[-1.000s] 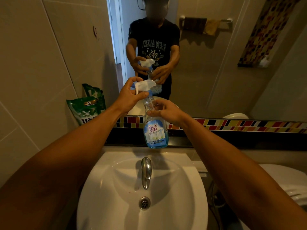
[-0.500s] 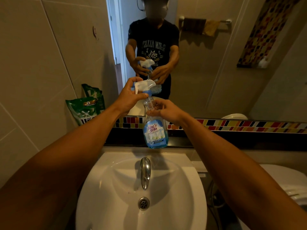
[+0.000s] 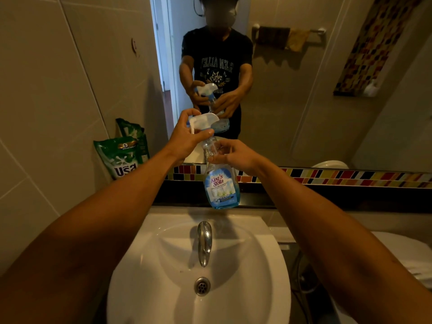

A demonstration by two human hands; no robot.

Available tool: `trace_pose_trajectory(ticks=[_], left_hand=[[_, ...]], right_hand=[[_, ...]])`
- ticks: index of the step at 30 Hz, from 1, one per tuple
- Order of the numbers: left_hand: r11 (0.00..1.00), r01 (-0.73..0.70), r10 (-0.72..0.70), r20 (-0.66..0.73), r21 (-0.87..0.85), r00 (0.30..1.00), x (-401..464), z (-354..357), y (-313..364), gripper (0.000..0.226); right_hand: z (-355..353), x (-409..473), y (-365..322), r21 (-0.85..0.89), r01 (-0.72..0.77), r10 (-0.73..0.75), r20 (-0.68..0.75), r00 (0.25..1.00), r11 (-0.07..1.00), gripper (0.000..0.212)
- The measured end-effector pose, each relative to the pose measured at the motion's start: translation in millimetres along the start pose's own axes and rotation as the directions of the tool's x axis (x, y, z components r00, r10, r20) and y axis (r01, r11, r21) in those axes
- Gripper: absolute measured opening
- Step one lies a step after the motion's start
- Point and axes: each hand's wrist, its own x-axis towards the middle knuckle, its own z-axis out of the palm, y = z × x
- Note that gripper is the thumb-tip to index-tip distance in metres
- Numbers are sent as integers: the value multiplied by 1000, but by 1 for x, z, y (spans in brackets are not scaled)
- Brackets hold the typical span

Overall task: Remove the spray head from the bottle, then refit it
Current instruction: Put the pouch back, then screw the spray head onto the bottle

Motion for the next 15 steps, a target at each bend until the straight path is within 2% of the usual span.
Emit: trace_pose_trajectory(ticks=[6,12,15], left_hand=[[1000,-2,2,21,10,1000,1,-2,5,51],[1000,-13,13,-6,1,1000,-2,1,6,63],[1000,-24,24,-3,-5,1000,-3,1,6,57]], right_hand=[[-6,-1,0,-3,8,-7,2,1000,1000,33],[-8,3,1,12,-6,6,-1,1000,1000,42],[-11,4,2,21,-12,12,-2,1000,1000,44]])
